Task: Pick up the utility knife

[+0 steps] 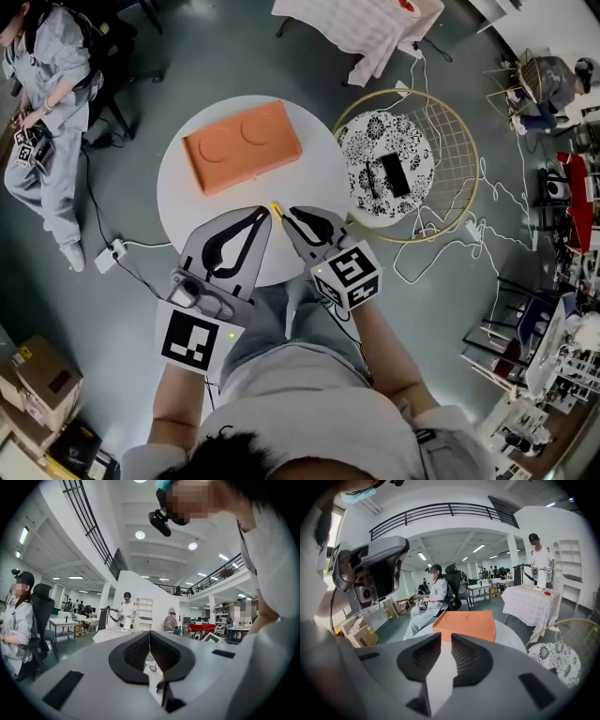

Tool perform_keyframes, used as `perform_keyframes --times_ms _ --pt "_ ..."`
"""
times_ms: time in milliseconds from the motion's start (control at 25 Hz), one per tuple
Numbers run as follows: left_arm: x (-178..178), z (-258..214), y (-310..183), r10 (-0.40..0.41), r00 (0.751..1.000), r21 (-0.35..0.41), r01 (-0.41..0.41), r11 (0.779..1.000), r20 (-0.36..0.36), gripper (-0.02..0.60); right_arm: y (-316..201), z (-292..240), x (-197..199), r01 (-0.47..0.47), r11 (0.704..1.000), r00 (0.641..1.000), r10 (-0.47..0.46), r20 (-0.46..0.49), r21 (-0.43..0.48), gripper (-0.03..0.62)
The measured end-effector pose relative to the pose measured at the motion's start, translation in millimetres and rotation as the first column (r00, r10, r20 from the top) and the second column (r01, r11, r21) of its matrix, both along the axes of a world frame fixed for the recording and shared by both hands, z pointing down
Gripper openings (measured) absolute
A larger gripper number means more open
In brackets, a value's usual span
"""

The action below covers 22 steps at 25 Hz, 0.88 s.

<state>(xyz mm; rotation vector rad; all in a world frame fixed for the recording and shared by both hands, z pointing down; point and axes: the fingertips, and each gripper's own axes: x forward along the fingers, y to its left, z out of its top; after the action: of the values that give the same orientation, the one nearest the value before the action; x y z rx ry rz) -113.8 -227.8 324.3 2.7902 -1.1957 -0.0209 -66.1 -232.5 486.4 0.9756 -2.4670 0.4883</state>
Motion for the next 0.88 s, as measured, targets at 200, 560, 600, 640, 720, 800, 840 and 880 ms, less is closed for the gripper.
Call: perform_keyframes --times_ms 200,560,600,640,720,800,840,880 --pt "0 19 -9 0.028 1.000 -0.049 -0.028 0.998 -0.005 0.012 4 39 3 -0.025 0.996 0.999 0.022 -0.033 -0.082 0.060" --pt "3 51 -17 0.052 0.999 -0.118 -0.053 0.992 -0.006 0.012 12 95 14 -0.057 0.981 0.993 0.037 -0.110 -0.186 0.067" --pt "2 54 -18 0.052 0.999 -0.122 -0.052 0.991 -0.008 0.012 12 101 14 -0.059 0.979 0.992 0.037 -0.117 -0.193 0.067" --pt "1 56 -19 0.051 0.999 -0.125 -0.052 0.991 -0.009 0.012 12 106 14 -0.061 0.978 0.992 0.037 -0.124 -0.200 0.067" --pt "0 61 -21 0.049 0.999 -0.131 -0.049 0.990 -0.007 0.011 13 116 15 -0.066 0.975 0.989 0.035 -0.145 -0.214 0.078" --pt "-3 65 -22 0.047 0.999 -0.138 -0.047 0.989 0.000 0.012 14 126 16 -0.072 0.971 0.984 0.033 -0.173 -0.228 0.092" --pt "-4 67 -22 0.046 0.999 -0.143 -0.045 0.989 0.001 0.011 14 131 17 -0.078 0.969 0.982 0.034 -0.187 -0.234 0.094" --pt "-5 68 -23 0.044 0.999 -0.148 -0.043 0.988 0.000 0.011 13 136 18 -0.084 0.967 0.979 0.035 -0.201 -0.240 0.092"
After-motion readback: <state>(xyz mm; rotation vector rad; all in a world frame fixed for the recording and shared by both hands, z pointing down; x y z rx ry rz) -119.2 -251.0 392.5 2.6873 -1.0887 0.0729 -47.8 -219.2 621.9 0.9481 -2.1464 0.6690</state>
